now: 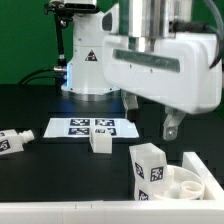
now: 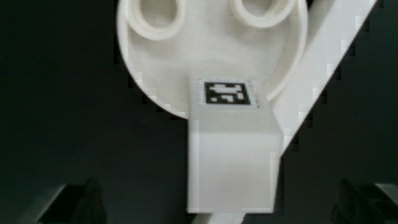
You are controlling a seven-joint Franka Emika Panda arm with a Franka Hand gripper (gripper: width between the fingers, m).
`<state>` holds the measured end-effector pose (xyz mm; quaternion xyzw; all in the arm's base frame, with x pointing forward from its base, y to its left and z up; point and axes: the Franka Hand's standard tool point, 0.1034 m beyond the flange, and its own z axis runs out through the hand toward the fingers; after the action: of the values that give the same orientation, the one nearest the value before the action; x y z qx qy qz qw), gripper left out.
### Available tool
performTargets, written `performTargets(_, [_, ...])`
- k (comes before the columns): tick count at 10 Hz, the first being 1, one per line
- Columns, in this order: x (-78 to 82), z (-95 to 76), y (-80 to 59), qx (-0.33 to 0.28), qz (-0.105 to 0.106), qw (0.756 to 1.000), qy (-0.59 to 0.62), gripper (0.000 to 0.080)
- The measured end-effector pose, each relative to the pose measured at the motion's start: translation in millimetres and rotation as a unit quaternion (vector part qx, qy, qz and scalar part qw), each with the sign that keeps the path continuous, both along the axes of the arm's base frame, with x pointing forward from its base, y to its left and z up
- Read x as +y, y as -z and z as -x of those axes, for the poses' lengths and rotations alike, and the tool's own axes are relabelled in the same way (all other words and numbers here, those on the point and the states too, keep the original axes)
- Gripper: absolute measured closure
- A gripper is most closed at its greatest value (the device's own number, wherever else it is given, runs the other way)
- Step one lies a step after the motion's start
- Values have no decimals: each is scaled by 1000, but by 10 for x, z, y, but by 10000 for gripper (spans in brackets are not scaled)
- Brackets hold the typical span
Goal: Assemble stool
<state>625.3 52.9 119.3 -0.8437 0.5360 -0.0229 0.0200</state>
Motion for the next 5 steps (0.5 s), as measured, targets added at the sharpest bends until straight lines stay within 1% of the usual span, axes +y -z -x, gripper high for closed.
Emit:
performTargets(1, [0, 3, 38, 1, 0, 1000, 1, 152])
performTargets(4, [5, 8, 52, 2, 1, 1000, -4, 150])
performTargets(5, [7, 44, 57, 2, 3, 998, -59, 150])
